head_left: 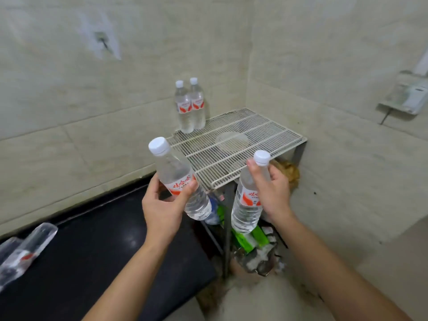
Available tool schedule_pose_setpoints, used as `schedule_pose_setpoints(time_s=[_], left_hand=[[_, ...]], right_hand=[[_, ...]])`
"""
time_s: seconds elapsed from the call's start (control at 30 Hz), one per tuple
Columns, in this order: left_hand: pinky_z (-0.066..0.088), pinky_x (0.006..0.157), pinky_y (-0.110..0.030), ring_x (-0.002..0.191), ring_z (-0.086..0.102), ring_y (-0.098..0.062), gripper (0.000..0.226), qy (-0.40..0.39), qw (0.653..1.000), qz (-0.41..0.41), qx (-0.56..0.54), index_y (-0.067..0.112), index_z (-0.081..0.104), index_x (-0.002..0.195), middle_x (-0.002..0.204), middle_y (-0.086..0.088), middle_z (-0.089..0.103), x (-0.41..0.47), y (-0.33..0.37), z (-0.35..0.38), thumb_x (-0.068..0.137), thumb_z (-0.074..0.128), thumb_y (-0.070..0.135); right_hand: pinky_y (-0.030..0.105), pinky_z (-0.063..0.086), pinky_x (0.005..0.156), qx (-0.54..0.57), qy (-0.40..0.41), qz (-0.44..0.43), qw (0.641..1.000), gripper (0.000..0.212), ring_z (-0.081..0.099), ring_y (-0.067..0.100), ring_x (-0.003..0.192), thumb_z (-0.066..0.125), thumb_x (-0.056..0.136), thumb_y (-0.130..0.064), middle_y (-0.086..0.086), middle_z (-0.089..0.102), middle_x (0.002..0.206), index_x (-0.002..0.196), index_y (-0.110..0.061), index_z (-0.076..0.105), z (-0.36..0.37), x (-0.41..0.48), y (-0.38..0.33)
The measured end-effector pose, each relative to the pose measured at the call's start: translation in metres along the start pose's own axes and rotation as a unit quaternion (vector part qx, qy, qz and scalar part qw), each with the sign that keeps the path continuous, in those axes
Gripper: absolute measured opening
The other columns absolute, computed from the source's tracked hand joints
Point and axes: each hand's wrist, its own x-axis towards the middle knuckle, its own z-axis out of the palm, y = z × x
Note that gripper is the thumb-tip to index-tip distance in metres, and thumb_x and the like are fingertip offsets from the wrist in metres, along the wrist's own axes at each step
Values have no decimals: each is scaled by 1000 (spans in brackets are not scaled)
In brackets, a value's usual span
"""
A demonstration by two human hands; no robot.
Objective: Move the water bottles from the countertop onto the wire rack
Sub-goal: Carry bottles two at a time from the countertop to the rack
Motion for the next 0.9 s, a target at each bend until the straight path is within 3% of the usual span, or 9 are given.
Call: schedule_pose_setpoints(time_s=[0.13,0.3,0.47,0.6,0.7,0.8,0.9], left_hand=[[56,77,-17,94,72,-1,44,-29,999,18,23,28,68,114,105,13,76,23,9,64,76,88,23],[56,76,-18,100,71,-11,49,-35,999,24,33,23,67,118,109,3,75,68,9,112,74,87,32],[53,75,-11,102,67,-5,55,-23,998,13,61,22,62,121,112,6,71,121,-10,147,75,85,41],[56,85,-25,101,66,-2,58,-24,997,-3,77,24,59,121,114,7,69,175,-35,167,73,88,40],[57,91,-34,104,67,-6,62,-33,995,-23,91,29,55,122,117,9,68,225,-56,180,71,91,33],[56,93,-37,105,66,-9,68,-45,991,-26,120,27,53,124,117,11,66,274,-74,195,69,92,35],[54,92,-34,102,60,0,70,-68,982,-34,174,26,51,123,113,18,61,315,-92,210,68,91,40]], right_hand=[[50,63,81,-15,44,-33,998,64,75,12,82,72,60,-89,-8,78,85,87,-31,76,-47,65,-9],[52,61,87,2,55,-59,997,57,75,11,91,67,67,-89,-10,78,91,94,-39,75,-63,133,-18],[48,59,91,3,17,-90,996,61,72,12,99,61,73,-86,-7,76,98,100,-33,73,-49,190,-23],[47,56,93,-30,-35,-109,993,52,70,12,101,55,82,-79,-5,74,102,102,-32,68,-25,247,-20],[37,55,91,-68,-67,-122,988,34,67,3,98,56,92,-67,-10,71,100,102,-35,64,5,300,-17],[20,49,79,-107,-104,-142,979,27,64,-8,88,58,97,-57,-14,69,93,104,-31,61,39,354,-14],[1,39,66,-145,-159,-150,965,22,59,-22,83,61,97,-54,-20,67,91,105,-33,60,66,403,-8]])
